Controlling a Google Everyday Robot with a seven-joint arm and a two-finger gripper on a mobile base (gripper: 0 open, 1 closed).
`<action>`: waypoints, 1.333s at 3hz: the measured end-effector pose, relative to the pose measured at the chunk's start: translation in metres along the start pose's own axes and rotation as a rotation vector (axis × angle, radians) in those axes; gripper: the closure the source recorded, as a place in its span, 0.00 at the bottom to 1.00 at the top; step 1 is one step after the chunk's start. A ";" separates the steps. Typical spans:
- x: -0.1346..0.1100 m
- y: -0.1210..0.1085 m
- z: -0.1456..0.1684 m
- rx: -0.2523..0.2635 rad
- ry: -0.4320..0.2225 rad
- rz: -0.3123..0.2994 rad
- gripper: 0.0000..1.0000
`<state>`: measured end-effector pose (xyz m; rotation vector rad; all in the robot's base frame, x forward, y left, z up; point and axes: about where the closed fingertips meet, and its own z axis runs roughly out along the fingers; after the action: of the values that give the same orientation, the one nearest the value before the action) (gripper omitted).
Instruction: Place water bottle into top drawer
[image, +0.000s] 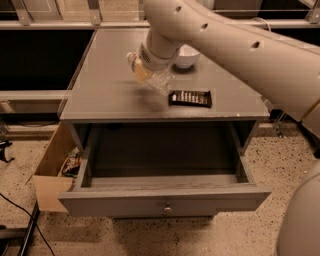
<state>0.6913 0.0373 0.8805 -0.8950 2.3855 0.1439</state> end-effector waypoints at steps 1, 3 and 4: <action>0.002 -0.009 -0.024 -0.112 -0.002 -0.052 1.00; 0.010 -0.027 -0.070 -0.271 -0.001 -0.193 1.00; 0.011 -0.027 -0.070 -0.272 -0.001 -0.194 1.00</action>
Offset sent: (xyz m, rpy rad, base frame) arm -0.0438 -0.0996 0.0607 -0.0208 0.1081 0.7203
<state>0.6681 -0.0097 0.9350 -1.2445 2.2973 0.3988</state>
